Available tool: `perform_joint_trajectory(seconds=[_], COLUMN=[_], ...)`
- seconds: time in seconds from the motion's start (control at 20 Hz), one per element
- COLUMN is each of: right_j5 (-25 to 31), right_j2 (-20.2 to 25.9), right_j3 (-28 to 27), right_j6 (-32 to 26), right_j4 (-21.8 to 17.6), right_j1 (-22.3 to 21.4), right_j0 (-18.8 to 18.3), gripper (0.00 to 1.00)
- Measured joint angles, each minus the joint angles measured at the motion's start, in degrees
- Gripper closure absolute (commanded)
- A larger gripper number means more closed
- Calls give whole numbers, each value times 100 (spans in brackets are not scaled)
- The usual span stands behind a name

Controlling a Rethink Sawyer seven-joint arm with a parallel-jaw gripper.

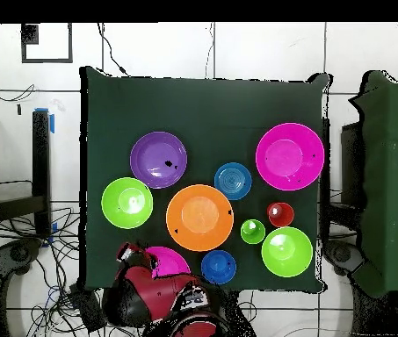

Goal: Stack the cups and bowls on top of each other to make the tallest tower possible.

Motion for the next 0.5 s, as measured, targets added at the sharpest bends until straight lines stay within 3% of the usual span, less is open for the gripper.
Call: perform_joint_trajectory(seconds=[0.45, 0.5], right_j5=[0, -12], right_j2=[0, -11], right_j3=[1, 0], right_j6=[0, 0], right_j4=[0, 0], right_j1=[0, -1], right_j0=[-44, -37], gripper=[100, 0])
